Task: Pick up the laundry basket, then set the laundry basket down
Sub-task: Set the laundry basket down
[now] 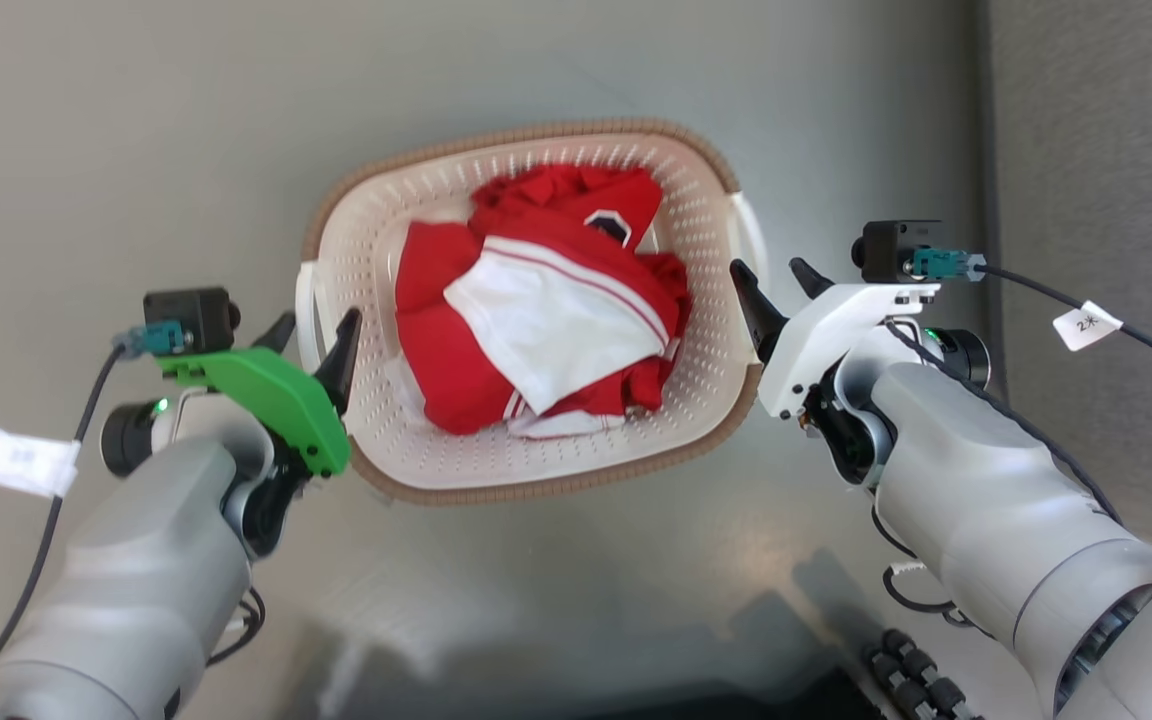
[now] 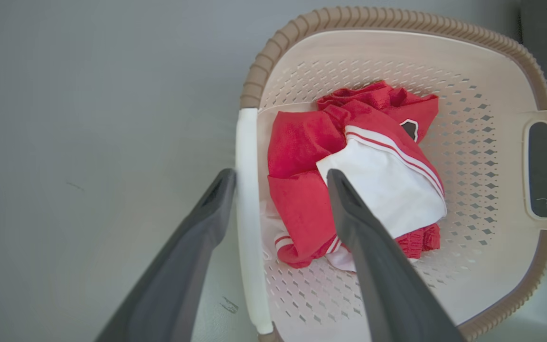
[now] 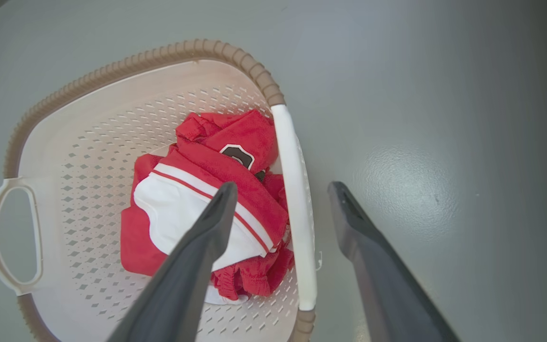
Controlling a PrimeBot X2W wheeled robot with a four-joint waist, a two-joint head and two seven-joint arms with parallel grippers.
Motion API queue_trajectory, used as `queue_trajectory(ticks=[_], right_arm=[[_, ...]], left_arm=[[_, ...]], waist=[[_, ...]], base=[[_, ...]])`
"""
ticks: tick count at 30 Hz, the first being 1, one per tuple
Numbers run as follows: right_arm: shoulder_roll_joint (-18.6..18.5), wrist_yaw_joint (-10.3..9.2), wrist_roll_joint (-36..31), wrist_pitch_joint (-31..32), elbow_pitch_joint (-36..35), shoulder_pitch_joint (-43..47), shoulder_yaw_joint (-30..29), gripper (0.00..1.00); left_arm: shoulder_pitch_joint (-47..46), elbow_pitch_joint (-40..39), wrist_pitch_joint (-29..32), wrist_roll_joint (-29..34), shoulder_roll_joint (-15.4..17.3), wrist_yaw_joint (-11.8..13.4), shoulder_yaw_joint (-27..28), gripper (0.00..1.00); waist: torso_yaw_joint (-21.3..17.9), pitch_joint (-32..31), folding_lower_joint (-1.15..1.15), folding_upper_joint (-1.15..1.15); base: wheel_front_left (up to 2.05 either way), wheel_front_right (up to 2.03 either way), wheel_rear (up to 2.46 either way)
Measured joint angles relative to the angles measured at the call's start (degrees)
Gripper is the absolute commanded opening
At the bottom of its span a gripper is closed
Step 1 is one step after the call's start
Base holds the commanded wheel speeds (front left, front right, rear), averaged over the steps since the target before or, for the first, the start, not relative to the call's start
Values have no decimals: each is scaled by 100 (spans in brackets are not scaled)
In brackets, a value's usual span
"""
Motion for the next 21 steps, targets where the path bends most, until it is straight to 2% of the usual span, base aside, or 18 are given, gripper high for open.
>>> queue_trajectory(ticks=[6, 14, 21], right_arm=[[2, -32, 3, -1, 13, 115, 60, 100], [5, 20, -112, -2, 43, 196, 71, 100], [7, 12, -297, -3, -165, 207, -283, 100]], left_arm=[[213, -11, 0, -33, 5, 0, 4, 100], [399, -131, -1, -113, 60, 0, 255, 100], [557, -455, -7, 37, 236, 0, 662, 100]], waist=[[-70, -450, 0, 0], [-157, -1089, 0, 0], [-221, -1664, 0, 0]], base=[[0, 0, 0], [0, 0, 0], [0, 0, 0]])
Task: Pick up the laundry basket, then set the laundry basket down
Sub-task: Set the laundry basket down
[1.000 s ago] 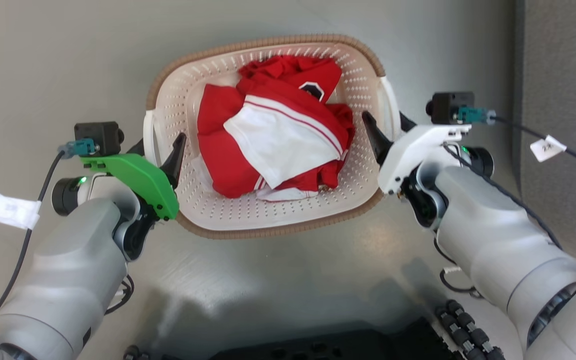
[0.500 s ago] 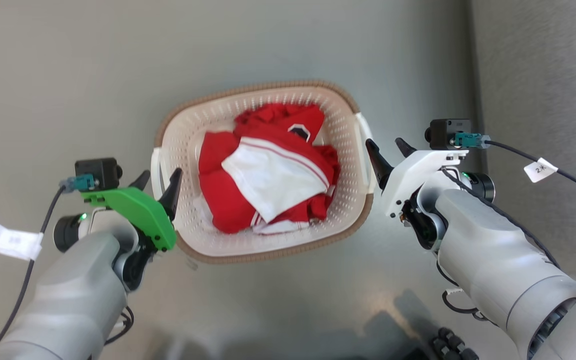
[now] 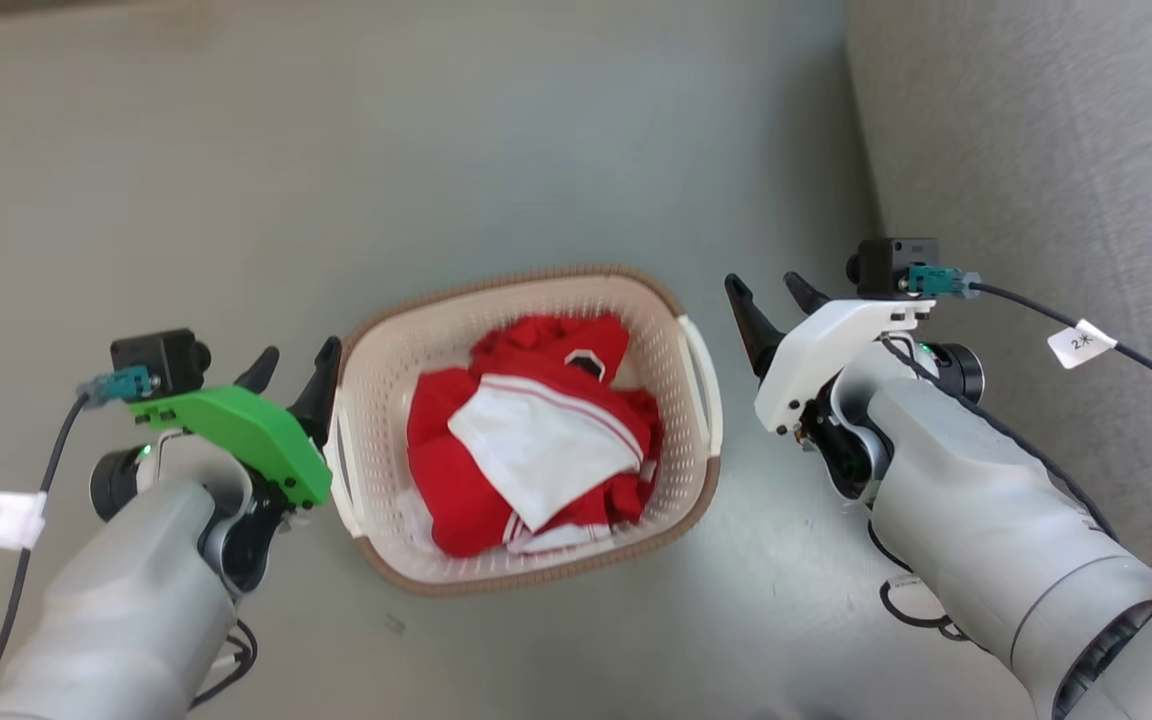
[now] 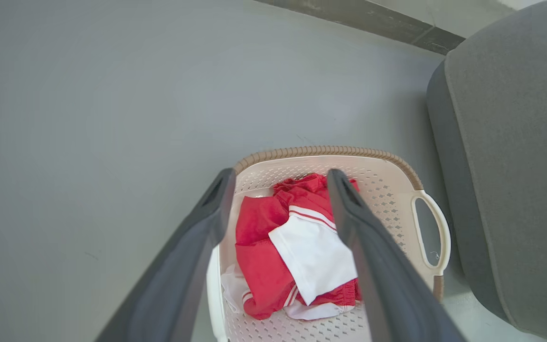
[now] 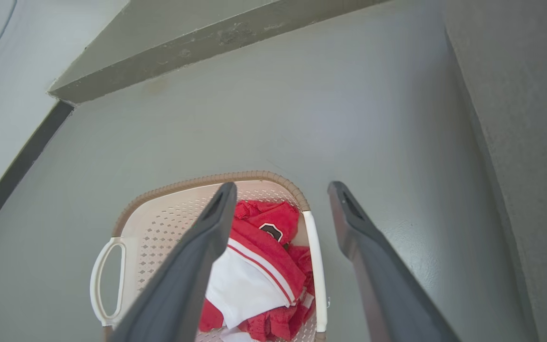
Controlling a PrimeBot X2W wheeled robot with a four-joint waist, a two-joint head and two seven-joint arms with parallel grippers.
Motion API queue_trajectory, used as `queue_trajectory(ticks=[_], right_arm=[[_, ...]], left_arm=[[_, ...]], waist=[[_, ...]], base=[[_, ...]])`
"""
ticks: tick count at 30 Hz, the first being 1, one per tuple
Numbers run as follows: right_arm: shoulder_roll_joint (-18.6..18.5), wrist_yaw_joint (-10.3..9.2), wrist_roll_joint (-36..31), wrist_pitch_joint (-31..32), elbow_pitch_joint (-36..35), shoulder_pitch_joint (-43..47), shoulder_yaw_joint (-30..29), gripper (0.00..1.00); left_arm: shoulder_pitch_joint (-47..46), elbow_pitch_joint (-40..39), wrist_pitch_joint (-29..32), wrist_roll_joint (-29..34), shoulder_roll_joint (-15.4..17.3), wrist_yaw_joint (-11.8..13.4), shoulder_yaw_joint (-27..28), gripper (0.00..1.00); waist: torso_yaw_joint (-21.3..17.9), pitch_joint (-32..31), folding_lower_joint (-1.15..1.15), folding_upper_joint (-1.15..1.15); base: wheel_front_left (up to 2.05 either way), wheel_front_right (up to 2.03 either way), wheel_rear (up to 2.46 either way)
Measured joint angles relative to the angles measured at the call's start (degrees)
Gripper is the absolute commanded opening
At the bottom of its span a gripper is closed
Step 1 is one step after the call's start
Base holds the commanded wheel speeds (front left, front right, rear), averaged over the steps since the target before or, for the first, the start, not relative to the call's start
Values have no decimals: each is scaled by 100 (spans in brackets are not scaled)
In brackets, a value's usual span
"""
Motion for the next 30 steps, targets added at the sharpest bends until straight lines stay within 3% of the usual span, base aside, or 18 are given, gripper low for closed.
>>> queue_trajectory(ticks=[14, 22, 30], right_arm=[[-360, -111, -693, -1, -672, 539, -668, 100], [-489, -260, -1213, -8, -1505, 1005, -1279, 100], [-589, -416, -1862, -8, -2406, 1315, -1704, 100]], left_arm=[[624, -790, 0, 512, -13, 0, 839, 100], [1065, -1216, 0, 1076, 110, 0, 1853, 100], [1506, -2006, 0, 1829, 177, 0, 2446, 100]], waist=[[69, -1072, 0, 0], [183, -1729, 0, 0], [171, -2177, 0, 0]], base=[[0, 0, 0], [0, 0, 0], [0, 0, 0]])
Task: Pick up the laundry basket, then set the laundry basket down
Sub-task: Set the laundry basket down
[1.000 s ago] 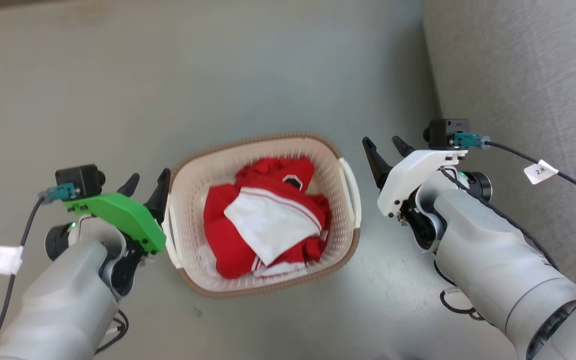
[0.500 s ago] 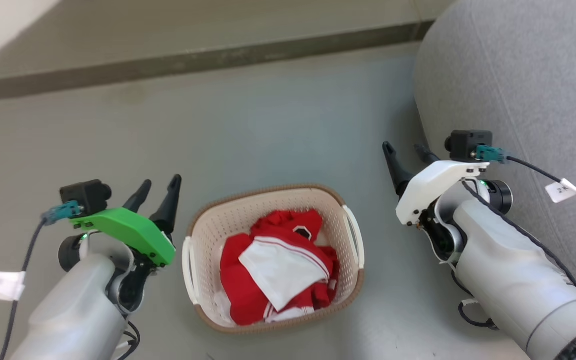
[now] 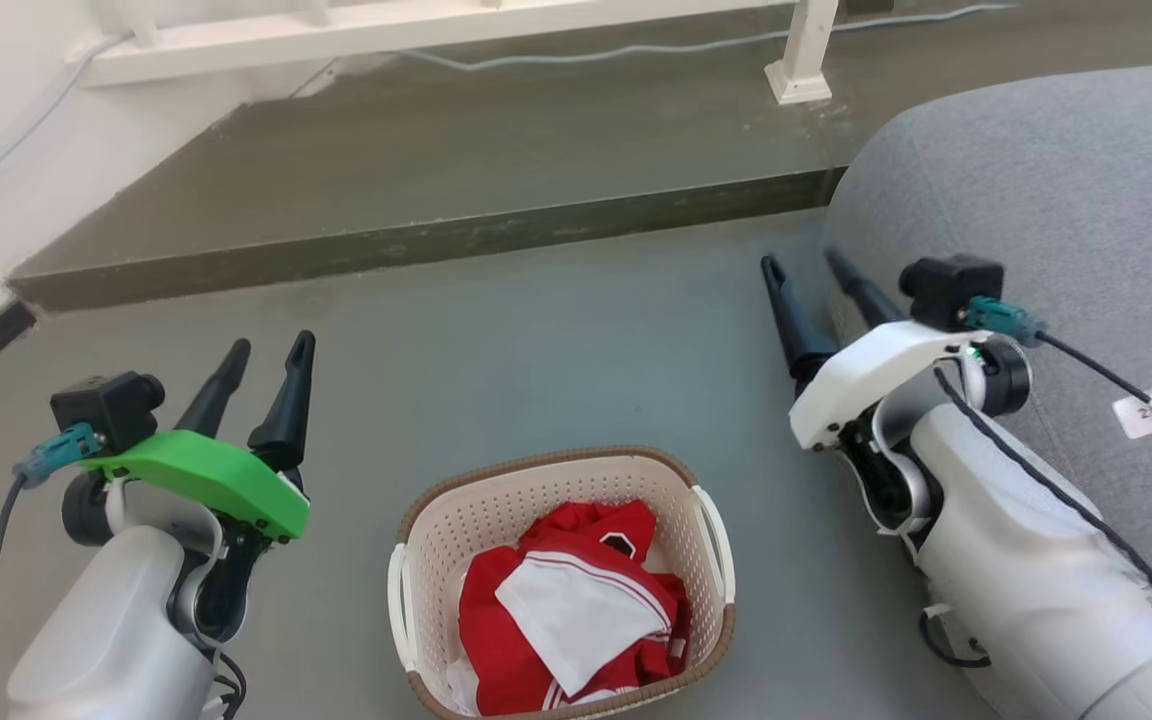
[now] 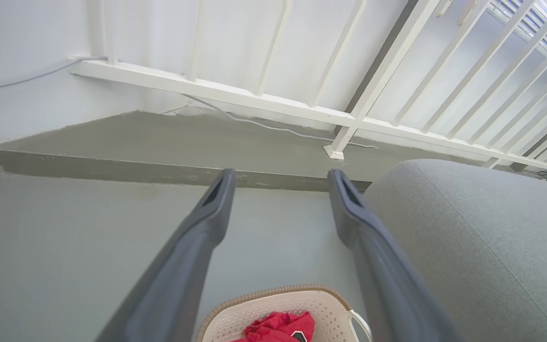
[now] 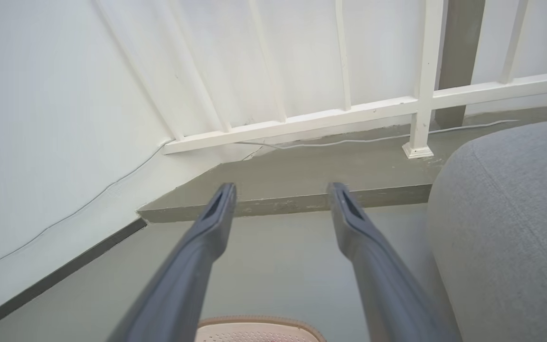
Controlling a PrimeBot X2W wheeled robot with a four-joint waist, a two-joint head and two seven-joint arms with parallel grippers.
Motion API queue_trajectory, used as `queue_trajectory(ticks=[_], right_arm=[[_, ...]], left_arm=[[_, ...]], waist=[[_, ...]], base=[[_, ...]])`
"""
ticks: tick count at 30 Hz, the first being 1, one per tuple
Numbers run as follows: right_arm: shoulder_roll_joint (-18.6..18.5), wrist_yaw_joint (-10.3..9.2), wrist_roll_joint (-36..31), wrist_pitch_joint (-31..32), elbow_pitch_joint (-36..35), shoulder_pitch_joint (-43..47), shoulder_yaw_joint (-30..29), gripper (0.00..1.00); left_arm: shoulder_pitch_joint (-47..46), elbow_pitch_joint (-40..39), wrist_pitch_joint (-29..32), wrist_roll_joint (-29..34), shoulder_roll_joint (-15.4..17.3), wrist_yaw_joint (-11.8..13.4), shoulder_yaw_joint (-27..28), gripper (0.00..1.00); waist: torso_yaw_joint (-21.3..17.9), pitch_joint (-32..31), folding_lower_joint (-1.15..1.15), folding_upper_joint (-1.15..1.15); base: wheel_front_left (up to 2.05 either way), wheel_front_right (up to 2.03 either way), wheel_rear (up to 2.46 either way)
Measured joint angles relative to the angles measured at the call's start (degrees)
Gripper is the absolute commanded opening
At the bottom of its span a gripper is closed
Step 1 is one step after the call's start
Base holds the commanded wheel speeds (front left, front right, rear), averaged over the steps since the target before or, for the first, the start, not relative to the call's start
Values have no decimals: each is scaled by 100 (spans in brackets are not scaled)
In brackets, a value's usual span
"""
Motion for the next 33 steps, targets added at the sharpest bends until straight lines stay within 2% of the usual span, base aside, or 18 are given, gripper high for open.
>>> queue_trajectory(ticks=[5, 8, 13, 17, 25, 33], right_arm=[[-75, -107, -398, -2, -512, 264, -322, 100], [-147, -238, -657, -10, -894, 556, -602, 100], [-188, -271, -1002, -15, -1366, 825, -864, 100], [-190, -293, -1270, -15, -1767, 1115, -1080, 100], [-158, -341, -1512, -15, -2111, 1644, -1424, 100], [-111, -341, -1736, -15, -2308, 1926, -1551, 100]], left_arm=[[289, -433, -1, 463, 5, 9, 455, 100], [502, -822, 0, 782, -29, 19, 808, 100], [781, -1284, -3, 1128, -97, 68, 1303, 100], [1190, -1644, -18, 1347, -297, 67, 1702, 100], [1623, -2001, -18, 1770, -547, 67, 2115, 100], [1907, -2196, -18, 2100, -725, 66, 2294, 100]], waist=[[-30, -94, 0, 0], [-3, -113, 0, 0], [69, -100, 0, 0], [94, -105, 0, 0], [120, -108, 0, 0], [107, -93, 0, 0]], base=[[0, 0, 0], [0, 0, 0], [0, 0, 0], [0, 0, 0], [0, 0, 0], [0, 0, 0]])
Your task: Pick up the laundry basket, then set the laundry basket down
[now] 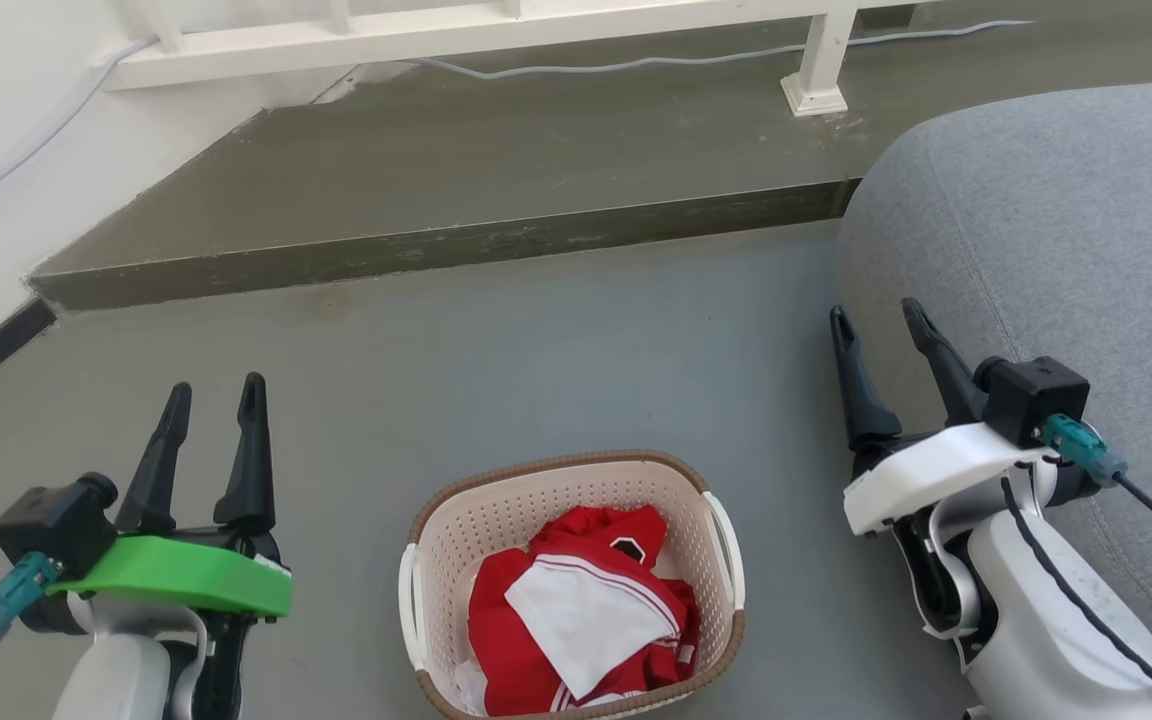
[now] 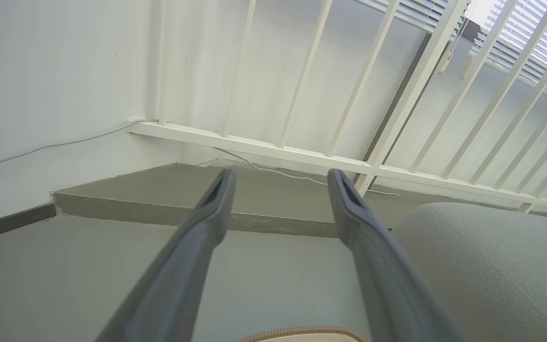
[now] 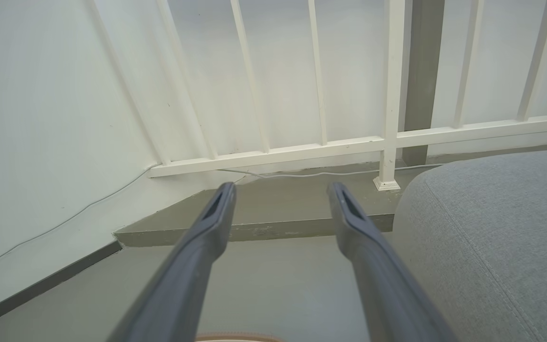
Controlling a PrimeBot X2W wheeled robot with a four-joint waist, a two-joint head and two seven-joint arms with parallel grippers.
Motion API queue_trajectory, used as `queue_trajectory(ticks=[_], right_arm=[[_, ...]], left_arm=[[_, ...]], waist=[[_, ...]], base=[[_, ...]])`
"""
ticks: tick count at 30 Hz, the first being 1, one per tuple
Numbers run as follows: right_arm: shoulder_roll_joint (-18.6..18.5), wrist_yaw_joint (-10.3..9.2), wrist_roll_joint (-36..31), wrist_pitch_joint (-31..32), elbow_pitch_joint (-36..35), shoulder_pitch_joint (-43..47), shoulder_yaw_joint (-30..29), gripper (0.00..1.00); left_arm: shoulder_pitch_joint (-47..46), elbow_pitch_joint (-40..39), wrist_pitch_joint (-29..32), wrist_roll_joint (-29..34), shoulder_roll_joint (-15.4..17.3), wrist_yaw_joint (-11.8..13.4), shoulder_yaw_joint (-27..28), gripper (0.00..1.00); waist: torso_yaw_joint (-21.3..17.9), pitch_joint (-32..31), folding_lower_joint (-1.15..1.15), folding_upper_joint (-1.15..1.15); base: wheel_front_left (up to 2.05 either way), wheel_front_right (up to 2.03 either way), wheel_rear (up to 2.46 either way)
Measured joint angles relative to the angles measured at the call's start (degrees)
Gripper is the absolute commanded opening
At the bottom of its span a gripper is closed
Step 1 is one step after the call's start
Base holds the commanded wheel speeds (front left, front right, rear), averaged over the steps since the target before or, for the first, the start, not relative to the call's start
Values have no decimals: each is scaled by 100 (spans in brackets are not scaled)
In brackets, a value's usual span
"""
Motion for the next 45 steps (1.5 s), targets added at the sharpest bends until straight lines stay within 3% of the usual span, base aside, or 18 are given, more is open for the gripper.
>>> queue_trajectory(ticks=[24, 45], right_arm=[[176, 26, -325, 0, -204, 383, -244, 100], [324, 208, -469, 0, -220, 508, -425, 100]], left_arm=[[310, -127, 0, 401, -272, -58, 238, 100], [399, -149, 0, 501, -375, -65, 254, 100]], waist=[[36, 91, 0, 0], [12, 106, 0, 0]], base=[[0, 0, 0], [0, 0, 0]])
